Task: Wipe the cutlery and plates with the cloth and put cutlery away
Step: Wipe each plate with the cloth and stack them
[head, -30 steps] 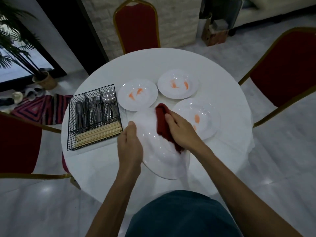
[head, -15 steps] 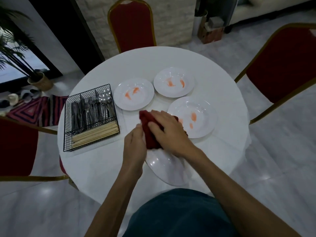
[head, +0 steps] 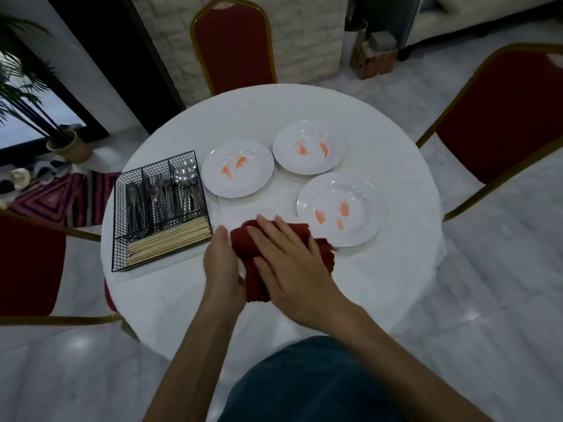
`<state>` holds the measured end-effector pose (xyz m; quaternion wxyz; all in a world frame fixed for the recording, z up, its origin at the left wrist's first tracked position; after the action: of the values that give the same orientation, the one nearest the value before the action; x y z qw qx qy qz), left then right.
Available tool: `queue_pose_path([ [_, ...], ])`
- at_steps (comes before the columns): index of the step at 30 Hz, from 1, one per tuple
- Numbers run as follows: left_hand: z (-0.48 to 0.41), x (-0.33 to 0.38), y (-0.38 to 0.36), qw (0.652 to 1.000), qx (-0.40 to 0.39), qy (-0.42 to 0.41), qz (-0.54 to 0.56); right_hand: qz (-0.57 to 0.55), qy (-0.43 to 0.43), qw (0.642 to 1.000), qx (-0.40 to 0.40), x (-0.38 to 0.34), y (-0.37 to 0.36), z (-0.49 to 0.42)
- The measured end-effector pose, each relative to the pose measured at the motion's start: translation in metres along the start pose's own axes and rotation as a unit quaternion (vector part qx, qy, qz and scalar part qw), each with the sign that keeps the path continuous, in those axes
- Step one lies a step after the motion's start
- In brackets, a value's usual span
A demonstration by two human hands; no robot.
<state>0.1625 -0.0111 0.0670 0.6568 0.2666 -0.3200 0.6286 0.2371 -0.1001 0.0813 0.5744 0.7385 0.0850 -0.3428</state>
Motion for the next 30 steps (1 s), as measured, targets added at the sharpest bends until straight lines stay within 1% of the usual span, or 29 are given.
queue_pose_path([
  [1, 0.004, -0.003, -0.007, 0.999, -0.03, -0.016, -0.04, -0.009, 0.008, 1.0, 0.021, -0.001, 0.002, -0.007],
  [2, 0.008, -0.003, -0.014, 0.994, -0.064, -0.044, -0.08, -0.037, -0.008, 0.999, 0.037, 0.006, 0.006, -0.017],
  [4, 0.016, 0.0, -0.023, 0.978, -0.108, -0.102, -0.145, -0.149, -0.085, 0.983, 0.071, 0.036, 0.015, -0.038],
  [6, 0.019, 0.005, -0.024, 0.971, -0.124, -0.126, -0.163, -0.26, -0.215, 0.939, 0.072, 0.076, 0.021, -0.048],
  [8, 0.015, 0.013, -0.016, 0.976, -0.111, -0.123, -0.139, -0.323, -0.34, 0.883, 0.028, 0.108, 0.018, -0.041],
  [9, 0.012, 0.017, -0.01, 0.979, -0.103, -0.123, -0.123, -0.344, -0.378, 0.859, 0.008, 0.117, 0.014, -0.031],
  [10, 0.007, 0.02, -0.005, 0.983, -0.096, -0.118, -0.106, -0.36, -0.397, 0.844, -0.001, 0.122, 0.011, -0.023],
  [13, -0.009, 0.022, 0.014, 0.993, -0.076, -0.071, -0.061, -0.392, -0.406, 0.824, 0.039, 0.123, 0.007, -0.007],
  [14, -0.015, 0.019, 0.02, 0.993, -0.064, -0.072, -0.071, -0.4, -0.41, 0.818, 0.052, 0.123, 0.008, -0.003],
  [15, -0.021, 0.017, 0.025, 0.989, -0.057, -0.086, -0.104, -0.406, -0.412, 0.813, 0.065, 0.123, 0.013, 0.0],
  [16, -0.028, 0.014, 0.027, 0.978, -0.058, -0.115, -0.166, -0.413, -0.407, 0.811, 0.078, 0.123, 0.019, 0.0],
  [17, -0.033, 0.012, 0.028, 0.958, -0.063, -0.146, -0.237, -0.418, -0.395, 0.813, 0.094, 0.121, 0.028, -0.001],
  [18, -0.038, 0.009, 0.027, 0.935, -0.066, -0.169, -0.304, -0.415, -0.374, 0.822, 0.11, 0.118, 0.036, -0.003],
  [19, -0.041, 0.006, 0.026, 0.914, -0.068, -0.176, -0.36, -0.396, -0.349, 0.84, 0.123, 0.112, 0.044, -0.004],
  [20, -0.042, 0.003, 0.024, 0.901, -0.073, -0.166, -0.394, -0.359, -0.318, 0.868, 0.131, 0.102, 0.05, -0.006],
  [21, -0.038, -0.001, 0.02, 0.9, -0.09, -0.143, -0.402, -0.313, -0.279, 0.898, 0.135, 0.089, 0.056, -0.007],
  [22, -0.032, -0.006, 0.014, 0.913, -0.118, -0.102, -0.377, -0.267, -0.235, 0.925, 0.131, 0.074, 0.058, -0.007],
  [23, -0.025, -0.011, 0.007, 0.934, -0.15, -0.05, -0.321, -0.228, -0.188, 0.948, 0.12, 0.057, 0.058, -0.006],
  [24, -0.021, -0.015, 0.001, 0.95, -0.175, 0.0, -0.258, -0.195, -0.142, 0.965, 0.102, 0.043, 0.054, -0.004],
  [25, -0.018, -0.013, -0.004, 0.962, -0.185, 0.028, -0.2, -0.172, -0.105, 0.976, 0.08, 0.029, 0.048, -0.001],
  [27, -0.017, -0.002, -0.007, 0.98, -0.166, 0.036, -0.099, -0.148, -0.054, 0.987, 0.043, 0.011, 0.033, 0.006],
  [29, -0.017, 0.007, -0.009, 0.986, -0.161, 0.033, -0.03, -0.152, -0.015, 0.988, 0.022, 0.002, 0.02, 0.012],
  [30, -0.017, 0.009, -0.009, 0.986, -0.166, 0.032, -0.007, -0.173, -0.008, 0.985, 0.004, 0.0, 0.014, 0.014],
])
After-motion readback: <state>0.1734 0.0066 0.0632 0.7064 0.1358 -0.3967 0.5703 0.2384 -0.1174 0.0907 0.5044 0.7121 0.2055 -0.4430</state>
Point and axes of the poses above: each hand's wrist, its own z-axis away from the middle knuckle, its own y-axis out of the back of the hand, x = y × z, the point moved 6 cm from there along -z, towards the middle knuckle, and after that the axes turned 5 degrees about x, right-handed, at the moved point
